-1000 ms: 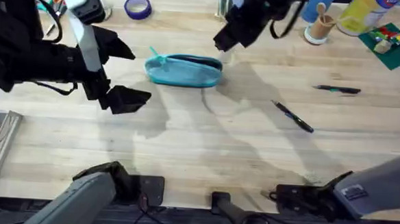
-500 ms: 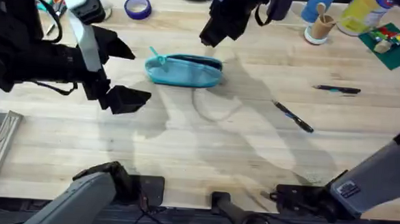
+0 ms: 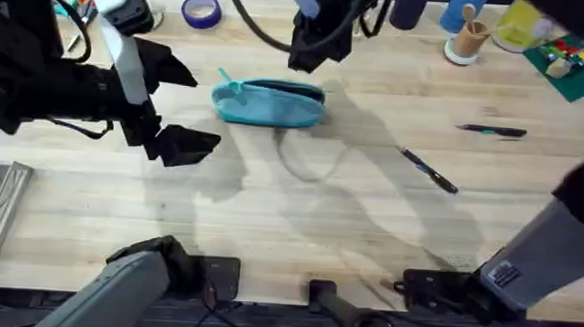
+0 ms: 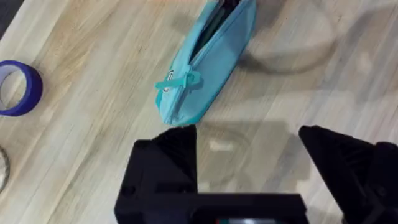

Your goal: Unzip the bag, pick up the pens from the table one at a time and place them inside, then zip the bag closed.

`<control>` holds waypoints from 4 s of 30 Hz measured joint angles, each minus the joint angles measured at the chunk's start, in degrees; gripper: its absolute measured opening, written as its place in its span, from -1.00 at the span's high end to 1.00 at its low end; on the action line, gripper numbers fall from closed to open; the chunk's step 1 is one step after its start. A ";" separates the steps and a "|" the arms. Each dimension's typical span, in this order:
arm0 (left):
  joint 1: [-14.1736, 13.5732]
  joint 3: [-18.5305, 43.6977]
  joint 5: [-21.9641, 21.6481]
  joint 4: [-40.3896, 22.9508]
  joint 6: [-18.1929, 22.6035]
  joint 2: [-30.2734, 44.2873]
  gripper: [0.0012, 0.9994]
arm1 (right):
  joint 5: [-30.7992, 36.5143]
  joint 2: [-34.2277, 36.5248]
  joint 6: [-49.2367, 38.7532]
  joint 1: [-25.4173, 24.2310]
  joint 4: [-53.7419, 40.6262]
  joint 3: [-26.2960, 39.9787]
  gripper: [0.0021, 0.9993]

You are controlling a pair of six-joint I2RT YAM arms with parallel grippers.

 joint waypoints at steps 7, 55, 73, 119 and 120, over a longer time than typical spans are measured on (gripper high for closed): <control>0.00 0.00 0.00 0.00 0.00 0.00 -0.99 | -0.59 1.54 -0.89 0.00 0.01 0.00 0.94; 0.00 0.00 0.00 0.00 0.00 0.00 -0.99 | -2.99 13.54 -1.08 0.00 1.84 0.00 -0.83; 0.00 0.00 0.00 0.00 0.00 0.00 -0.99 | -2.98 13.53 -1.10 0.00 1.84 0.00 -0.99; 0.00 0.00 0.00 0.00 0.00 0.00 -0.99 | 5.48 -10.90 26.65 -17.36 -9.66 0.35 -0.99; 0.00 0.00 0.00 0.00 0.00 0.00 -0.99 | 5.48 -11.02 27.90 -18.68 -9.67 0.37 -0.99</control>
